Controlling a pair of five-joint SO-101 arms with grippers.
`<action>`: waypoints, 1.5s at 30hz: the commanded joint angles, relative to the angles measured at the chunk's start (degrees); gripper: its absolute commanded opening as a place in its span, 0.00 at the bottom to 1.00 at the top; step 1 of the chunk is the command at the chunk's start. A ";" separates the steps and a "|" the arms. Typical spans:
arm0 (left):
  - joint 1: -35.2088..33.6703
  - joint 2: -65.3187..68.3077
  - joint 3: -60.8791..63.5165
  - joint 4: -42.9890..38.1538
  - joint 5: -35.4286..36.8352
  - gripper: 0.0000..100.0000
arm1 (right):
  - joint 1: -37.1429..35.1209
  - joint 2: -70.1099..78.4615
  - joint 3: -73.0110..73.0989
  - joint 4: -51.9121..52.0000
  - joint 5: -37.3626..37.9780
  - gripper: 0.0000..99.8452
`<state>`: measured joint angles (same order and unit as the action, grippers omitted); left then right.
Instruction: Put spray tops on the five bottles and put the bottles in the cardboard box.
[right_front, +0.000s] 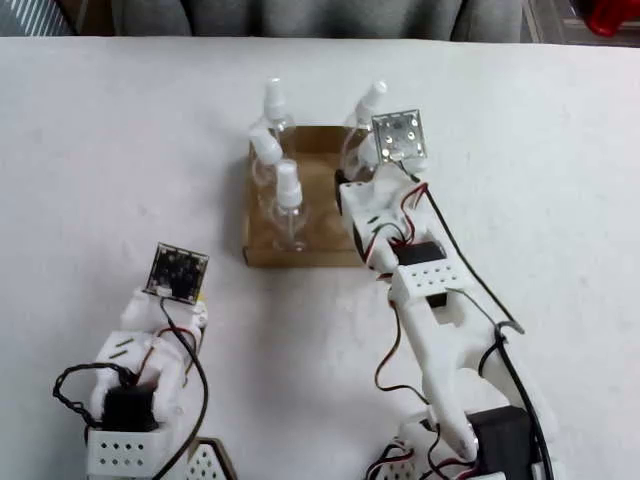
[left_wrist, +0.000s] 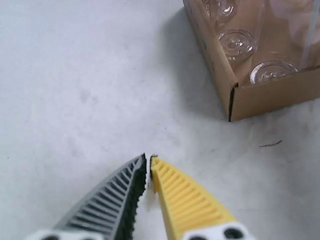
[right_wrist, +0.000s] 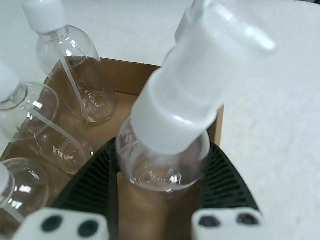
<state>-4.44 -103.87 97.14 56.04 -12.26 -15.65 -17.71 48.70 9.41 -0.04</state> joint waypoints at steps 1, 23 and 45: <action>-0.40 -0.75 -0.18 -1.67 -0.44 0.02 | 0.66 -1.10 -0.53 -1.45 0.00 0.02; -0.75 -0.66 -0.18 -0.26 -0.44 0.02 | 1.71 -0.48 -0.70 -6.20 0.00 0.02; -0.75 -0.66 -0.18 0.00 -0.44 0.02 | -0.84 9.80 -10.02 -0.48 0.00 0.02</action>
<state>-4.44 -103.87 97.14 56.04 -12.26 -16.44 -7.87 42.73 9.05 -0.04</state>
